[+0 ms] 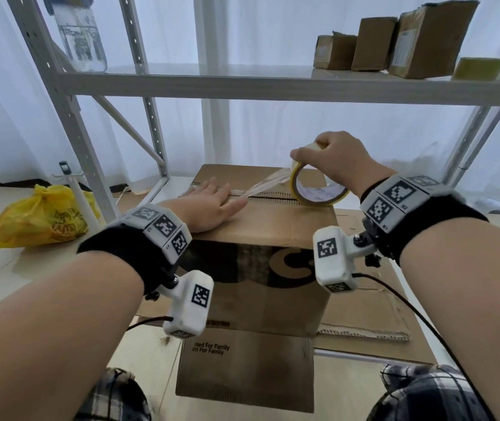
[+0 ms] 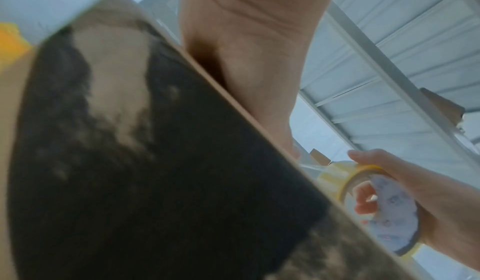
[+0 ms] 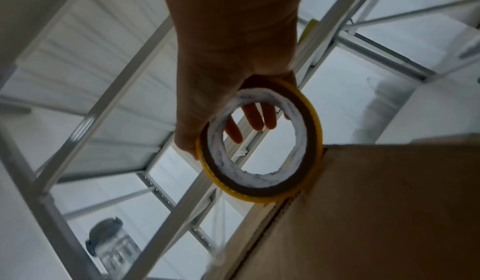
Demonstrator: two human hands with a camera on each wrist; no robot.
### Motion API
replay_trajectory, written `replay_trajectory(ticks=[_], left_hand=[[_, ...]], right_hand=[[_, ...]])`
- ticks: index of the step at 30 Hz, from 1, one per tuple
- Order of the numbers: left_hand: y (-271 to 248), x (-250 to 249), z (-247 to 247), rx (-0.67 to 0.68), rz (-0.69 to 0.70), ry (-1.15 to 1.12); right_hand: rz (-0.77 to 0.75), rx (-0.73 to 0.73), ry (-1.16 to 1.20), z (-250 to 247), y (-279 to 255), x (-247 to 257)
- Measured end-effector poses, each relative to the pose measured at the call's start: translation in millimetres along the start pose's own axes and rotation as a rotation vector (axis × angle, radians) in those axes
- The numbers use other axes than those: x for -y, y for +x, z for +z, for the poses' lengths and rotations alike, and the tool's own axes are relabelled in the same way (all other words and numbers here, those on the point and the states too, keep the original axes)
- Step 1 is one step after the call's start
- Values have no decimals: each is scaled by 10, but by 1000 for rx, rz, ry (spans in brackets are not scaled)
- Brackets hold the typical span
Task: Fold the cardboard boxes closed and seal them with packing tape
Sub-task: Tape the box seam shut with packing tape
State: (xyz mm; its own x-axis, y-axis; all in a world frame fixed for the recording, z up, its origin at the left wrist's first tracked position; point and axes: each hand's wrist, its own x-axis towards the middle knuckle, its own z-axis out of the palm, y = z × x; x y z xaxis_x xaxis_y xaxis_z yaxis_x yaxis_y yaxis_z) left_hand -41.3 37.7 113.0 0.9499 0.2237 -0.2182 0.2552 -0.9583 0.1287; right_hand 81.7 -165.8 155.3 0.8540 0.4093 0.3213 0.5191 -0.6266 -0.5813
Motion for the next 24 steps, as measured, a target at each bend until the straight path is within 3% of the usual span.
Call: replay_trajectory(ticks=[6, 12, 16, 21, 24], left_hand=[[-9, -230, 27, -20, -94, 42], [56, -573, 83, 9, 17, 51], [79, -608, 68, 13, 19, 46], [68, -519, 67, 9, 31, 16], [95, -519, 68, -10, 34, 19]], right_hand=[[31, -31, 10, -14, -52, 4], [33, -56, -30, 32, -48, 19], [12, -56, -53, 52, -44, 44], [-83, 18, 102, -45, -141, 5], [-8, 28, 299, -15, -261, -205]])
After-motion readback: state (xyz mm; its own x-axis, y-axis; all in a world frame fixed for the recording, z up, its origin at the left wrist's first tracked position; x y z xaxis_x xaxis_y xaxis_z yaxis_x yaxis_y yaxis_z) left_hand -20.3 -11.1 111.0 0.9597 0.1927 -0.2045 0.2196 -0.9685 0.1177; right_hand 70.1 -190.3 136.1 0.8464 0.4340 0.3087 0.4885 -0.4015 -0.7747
